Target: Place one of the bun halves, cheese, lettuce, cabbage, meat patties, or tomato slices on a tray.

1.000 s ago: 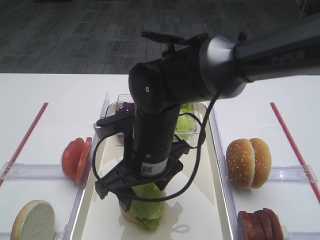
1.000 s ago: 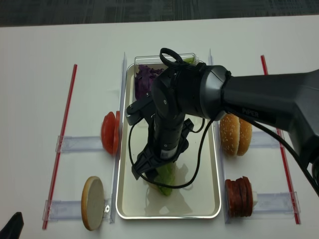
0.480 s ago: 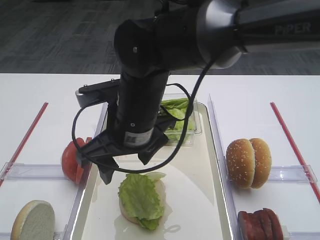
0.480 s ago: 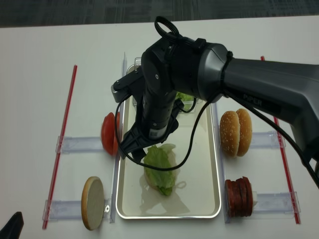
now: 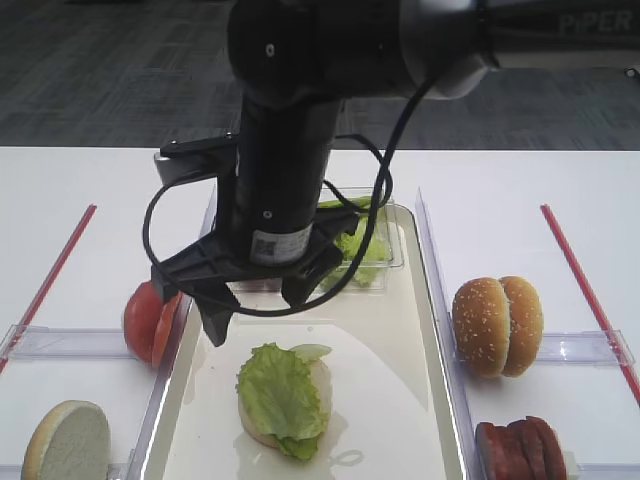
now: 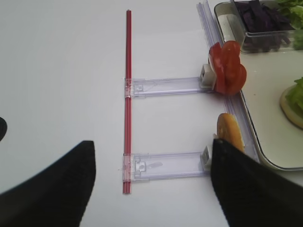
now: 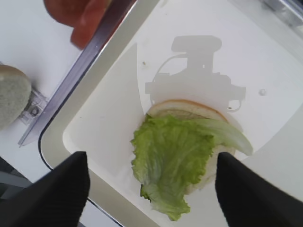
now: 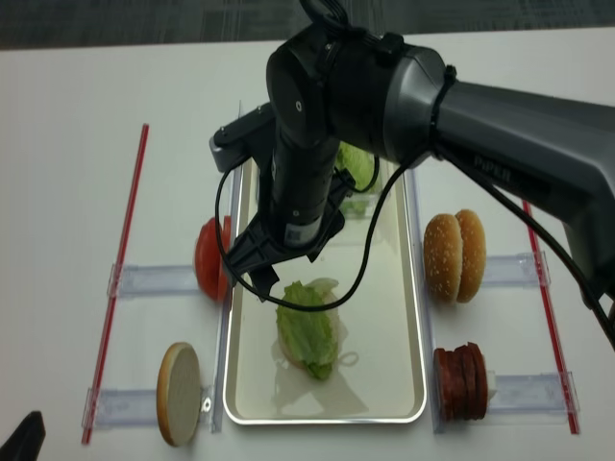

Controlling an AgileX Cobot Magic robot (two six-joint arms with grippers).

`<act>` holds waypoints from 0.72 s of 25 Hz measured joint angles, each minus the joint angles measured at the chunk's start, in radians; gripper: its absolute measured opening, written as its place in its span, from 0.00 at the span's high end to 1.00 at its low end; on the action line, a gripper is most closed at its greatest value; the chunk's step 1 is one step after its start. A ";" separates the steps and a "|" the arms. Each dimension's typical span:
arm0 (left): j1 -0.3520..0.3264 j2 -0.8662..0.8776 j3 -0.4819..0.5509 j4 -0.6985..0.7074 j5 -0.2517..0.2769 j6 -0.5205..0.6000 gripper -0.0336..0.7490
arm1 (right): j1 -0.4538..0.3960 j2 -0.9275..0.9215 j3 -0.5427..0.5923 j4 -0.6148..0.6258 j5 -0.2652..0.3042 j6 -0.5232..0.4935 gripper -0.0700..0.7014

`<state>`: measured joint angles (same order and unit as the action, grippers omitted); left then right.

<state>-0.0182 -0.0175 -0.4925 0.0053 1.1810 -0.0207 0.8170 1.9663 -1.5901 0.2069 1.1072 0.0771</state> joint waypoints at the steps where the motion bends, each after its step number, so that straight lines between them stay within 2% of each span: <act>1: 0.000 0.000 0.000 0.000 0.000 0.000 0.34 | -0.010 0.000 -0.006 0.000 0.011 0.002 0.17; 10: 0.000 0.000 0.000 0.000 0.000 0.000 0.34 | -0.073 0.000 -0.072 -0.002 0.065 0.001 0.17; 18: 0.000 0.000 0.000 0.000 0.000 0.000 0.34 | -0.110 -0.005 -0.081 -0.002 0.109 0.001 0.21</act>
<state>-0.0182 -0.0175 -0.4925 0.0053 1.1810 -0.0207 0.7071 1.9618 -1.6706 0.2051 1.2165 0.0776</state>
